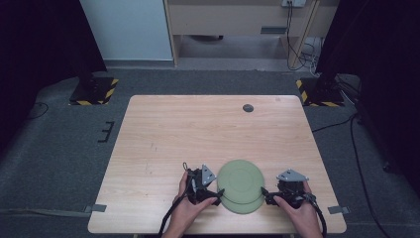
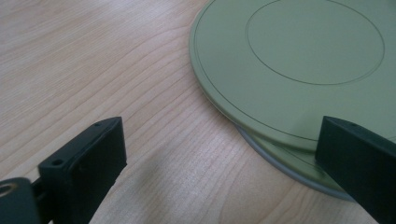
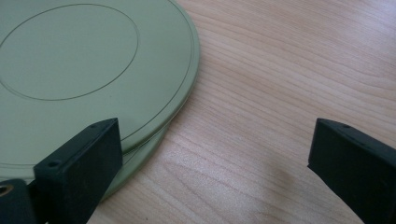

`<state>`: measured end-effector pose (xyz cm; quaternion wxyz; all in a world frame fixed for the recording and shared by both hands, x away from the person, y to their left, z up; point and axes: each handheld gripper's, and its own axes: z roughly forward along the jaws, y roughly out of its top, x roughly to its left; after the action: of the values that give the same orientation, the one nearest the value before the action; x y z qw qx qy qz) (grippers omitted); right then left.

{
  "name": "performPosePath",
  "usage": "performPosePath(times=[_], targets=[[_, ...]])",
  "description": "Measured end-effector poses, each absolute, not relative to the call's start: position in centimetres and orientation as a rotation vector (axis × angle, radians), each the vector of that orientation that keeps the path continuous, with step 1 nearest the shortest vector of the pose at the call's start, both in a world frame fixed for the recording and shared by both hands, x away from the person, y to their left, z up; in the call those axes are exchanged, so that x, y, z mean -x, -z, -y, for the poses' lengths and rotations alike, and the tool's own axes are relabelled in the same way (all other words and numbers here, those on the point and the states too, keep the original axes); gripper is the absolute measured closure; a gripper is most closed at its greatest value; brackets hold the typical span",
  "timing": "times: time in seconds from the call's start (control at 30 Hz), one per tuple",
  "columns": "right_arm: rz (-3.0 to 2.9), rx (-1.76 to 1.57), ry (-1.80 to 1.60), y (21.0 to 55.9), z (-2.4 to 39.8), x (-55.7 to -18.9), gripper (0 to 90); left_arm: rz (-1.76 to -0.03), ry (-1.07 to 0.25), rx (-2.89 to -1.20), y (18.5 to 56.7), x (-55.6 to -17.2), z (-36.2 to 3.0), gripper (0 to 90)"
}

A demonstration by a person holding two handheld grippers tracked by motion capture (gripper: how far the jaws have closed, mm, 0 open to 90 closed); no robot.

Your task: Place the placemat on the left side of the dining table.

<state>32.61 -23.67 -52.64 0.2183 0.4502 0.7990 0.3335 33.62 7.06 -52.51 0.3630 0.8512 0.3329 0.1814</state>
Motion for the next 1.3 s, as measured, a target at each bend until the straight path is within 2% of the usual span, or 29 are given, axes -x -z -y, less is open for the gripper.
performPosePath(times=[1.3], targets=[[-2.195, -1.279, -0.916, 52.9, 23.4, -33.4, 0.9, -0.865, -0.436, -2.218, 52.5, -35.6, -7.0, 0.0]])
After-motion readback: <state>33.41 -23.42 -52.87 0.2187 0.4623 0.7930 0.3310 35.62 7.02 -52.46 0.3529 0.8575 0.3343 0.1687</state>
